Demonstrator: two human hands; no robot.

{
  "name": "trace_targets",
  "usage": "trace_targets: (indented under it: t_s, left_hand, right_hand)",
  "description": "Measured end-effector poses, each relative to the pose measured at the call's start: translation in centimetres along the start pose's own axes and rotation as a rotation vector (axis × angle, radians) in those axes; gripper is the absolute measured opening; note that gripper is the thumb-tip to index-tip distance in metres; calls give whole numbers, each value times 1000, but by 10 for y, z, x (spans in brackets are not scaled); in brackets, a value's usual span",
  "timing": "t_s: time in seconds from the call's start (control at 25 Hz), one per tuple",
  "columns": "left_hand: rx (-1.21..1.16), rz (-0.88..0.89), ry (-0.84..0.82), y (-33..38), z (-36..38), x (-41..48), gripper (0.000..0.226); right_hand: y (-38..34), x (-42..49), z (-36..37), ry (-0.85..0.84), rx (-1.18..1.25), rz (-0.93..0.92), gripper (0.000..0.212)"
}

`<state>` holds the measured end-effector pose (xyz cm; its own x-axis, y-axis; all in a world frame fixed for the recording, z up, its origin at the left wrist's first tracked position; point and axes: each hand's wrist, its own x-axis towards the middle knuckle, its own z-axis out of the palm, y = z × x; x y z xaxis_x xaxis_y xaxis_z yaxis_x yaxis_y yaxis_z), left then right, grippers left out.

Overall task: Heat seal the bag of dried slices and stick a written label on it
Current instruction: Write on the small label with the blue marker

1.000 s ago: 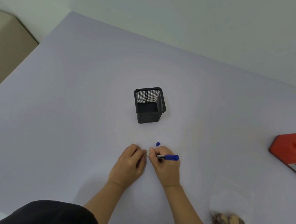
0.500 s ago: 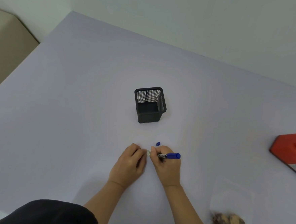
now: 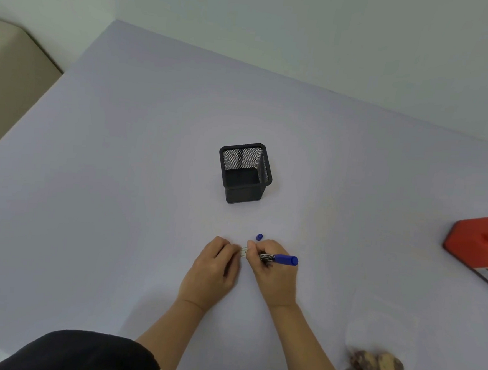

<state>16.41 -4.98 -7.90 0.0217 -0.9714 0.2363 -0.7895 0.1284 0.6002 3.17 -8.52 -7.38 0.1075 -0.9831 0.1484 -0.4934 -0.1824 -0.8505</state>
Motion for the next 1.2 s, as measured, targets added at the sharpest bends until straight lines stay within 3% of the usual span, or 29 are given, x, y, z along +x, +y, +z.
trace_targets:
  t_s: [0.12,0.32,0.76,0.88,0.96,1.04,1.12,1.2]
  left_hand:
    - [-6,-27,-19,0,1,0,11]
    - [-58,-48,-21,3,-3,0,8]
    - [-148,-123,2,11,-12,2,21]
    - [-189,-237,126,22,-27,11,23]
    - [-174,-218,20,29,-33,27,23]
    - [-114,-144,-233,36,-32,43,32]
    - [-17,-82,-421,41,-26,54,33]
    - [33,-57,-484,48,-26,59,26]
  right_hand:
    - [-5,2,-5,114,101,62,33]
    - [-19,10,-24,406,488,433,32]
    - [-31,7,-67,401,878,813,47]
    - [-40,-4,-86,387,785,782,36]
    - [-45,-9,-100,381,722,717,23]
    - [-51,-10,-111,379,716,678,12]
    - [-57,-10,-116,391,712,658,10]
    - [-67,-9,-118,392,726,642,11]
